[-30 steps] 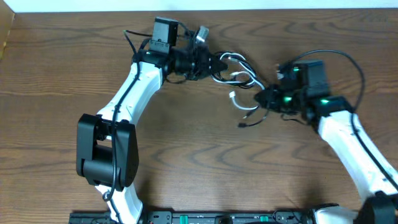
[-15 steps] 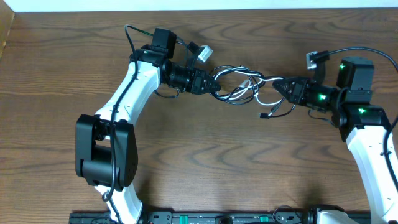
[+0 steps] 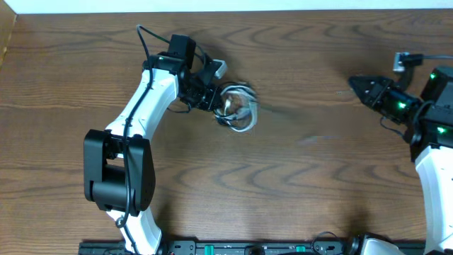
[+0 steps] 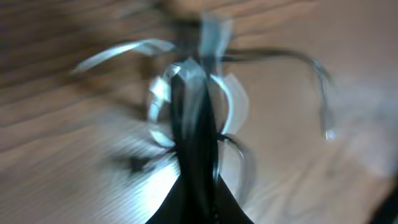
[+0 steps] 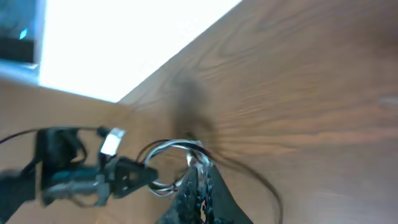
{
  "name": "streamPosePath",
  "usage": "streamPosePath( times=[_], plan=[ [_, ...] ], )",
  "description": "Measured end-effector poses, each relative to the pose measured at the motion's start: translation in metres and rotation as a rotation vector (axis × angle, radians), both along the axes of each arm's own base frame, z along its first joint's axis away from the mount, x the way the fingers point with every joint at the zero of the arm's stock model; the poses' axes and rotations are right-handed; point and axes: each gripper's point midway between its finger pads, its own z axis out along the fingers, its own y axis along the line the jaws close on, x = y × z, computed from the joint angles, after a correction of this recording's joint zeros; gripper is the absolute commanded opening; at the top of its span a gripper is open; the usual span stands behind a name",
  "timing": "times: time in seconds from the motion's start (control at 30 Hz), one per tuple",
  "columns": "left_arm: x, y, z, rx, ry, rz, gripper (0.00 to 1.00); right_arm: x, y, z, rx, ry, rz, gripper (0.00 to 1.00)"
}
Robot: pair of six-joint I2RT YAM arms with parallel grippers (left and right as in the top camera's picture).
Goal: Untangle cables
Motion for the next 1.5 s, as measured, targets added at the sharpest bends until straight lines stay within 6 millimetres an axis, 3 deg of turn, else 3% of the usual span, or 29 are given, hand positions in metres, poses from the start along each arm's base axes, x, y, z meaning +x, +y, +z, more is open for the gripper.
streamPosePath(
  times=[0.13,0.27,0.33,0.43,0.53,0.67,0.73,0.9,1.1,1.27,1.37,1.5],
  plan=[
    [0.003,0.014,-0.006,0.074,-0.003,0.033,0.07,-0.002,-0.006,-0.009,-0.018,0.042,-0.035,0.01],
    [-0.001,0.006,-0.004,0.044,0.008,0.015,0.08,-0.003,0.007,-0.012,-0.045,0.041,-0.001,0.01],
    [-0.008,-0.007,0.002,-0.025,0.018,-0.03,0.07,-0.004,0.019,-0.012,-0.063,0.028,0.043,0.22],
    [-0.019,-0.032,0.02,-0.199,0.038,-0.105,0.07,-0.007,0.041,-0.013,-0.111,-0.007,0.127,0.44],
    [-0.025,-0.046,0.035,-0.314,0.051,-0.137,0.07,-0.012,0.063,-0.012,-0.144,-0.04,0.209,0.52],
    [-0.035,-0.062,0.068,-0.488,0.059,-0.174,0.07,-0.021,0.095,-0.012,-0.173,-0.079,0.318,0.55],
    [-0.04,-0.068,0.087,-0.573,0.074,-0.182,0.07,-0.025,0.11,-0.015,-0.184,-0.083,0.365,0.63],
    [-0.048,-0.076,0.112,-0.712,0.145,-0.178,0.07,-0.016,0.138,-0.03,-0.212,-0.105,0.425,0.82],
    [-0.053,-0.08,0.124,-0.785,0.188,-0.181,0.07,-0.005,0.161,-0.071,-0.289,-0.005,0.378,0.79],
    [-0.055,-0.084,0.126,-0.786,0.204,-0.182,0.07,0.008,0.137,-0.126,-0.387,0.207,0.15,0.79],
    [-0.055,-0.085,0.12,-0.748,0.192,-0.18,0.07,0.002,0.128,-0.137,-0.405,0.291,0.104,0.75],
    [-0.053,-0.081,0.116,-0.666,0.143,-0.159,0.07,-0.006,0.111,-0.141,-0.398,0.379,0.079,0.61]
  ],
)
